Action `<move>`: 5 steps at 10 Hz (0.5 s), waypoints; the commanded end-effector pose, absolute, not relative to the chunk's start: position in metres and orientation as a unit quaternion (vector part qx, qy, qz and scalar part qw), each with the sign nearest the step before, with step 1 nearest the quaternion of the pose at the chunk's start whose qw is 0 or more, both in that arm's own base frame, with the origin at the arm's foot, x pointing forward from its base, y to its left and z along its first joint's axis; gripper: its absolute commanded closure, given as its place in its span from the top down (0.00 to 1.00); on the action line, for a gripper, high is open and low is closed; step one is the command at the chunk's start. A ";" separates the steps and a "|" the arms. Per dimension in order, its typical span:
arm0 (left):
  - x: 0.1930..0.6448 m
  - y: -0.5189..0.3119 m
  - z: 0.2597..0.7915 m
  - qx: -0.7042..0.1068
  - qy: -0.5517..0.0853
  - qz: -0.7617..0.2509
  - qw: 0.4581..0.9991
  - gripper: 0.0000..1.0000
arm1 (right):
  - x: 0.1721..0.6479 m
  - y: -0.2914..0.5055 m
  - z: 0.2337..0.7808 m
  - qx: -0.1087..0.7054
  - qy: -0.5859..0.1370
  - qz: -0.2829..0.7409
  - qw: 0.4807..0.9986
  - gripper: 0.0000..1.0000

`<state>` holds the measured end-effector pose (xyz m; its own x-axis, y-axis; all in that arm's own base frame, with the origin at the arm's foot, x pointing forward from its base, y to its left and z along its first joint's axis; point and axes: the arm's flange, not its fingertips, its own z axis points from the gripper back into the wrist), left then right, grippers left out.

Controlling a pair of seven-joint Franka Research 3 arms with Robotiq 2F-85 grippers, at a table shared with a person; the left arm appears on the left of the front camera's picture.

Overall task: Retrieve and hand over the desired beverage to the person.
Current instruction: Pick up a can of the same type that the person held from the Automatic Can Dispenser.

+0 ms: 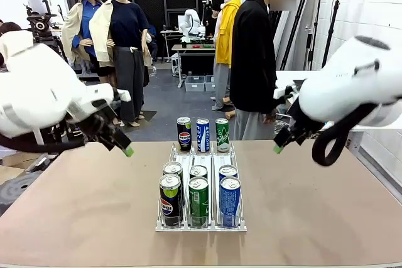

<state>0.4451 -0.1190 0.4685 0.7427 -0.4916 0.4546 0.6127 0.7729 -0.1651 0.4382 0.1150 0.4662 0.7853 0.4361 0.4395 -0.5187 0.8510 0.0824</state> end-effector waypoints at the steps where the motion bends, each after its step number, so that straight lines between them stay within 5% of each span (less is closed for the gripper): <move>1: 0.466 -0.072 0.486 -0.262 -0.149 -0.260 0.917 1.00 | 0.454 0.091 0.474 0.197 -0.185 0.229 0.935 1.00; 5: 0.455 -0.017 0.512 -0.338 -0.193 -0.208 0.898 1.00 | 0.461 0.024 0.467 0.392 -0.207 0.182 0.878 1.00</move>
<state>0.4595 -0.0214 0.5086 0.8430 -0.2852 0.4560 0.5124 0.6838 -0.5195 0.4527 0.0432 0.4818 0.8423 0.1956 0.5024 -0.4805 0.6947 0.5352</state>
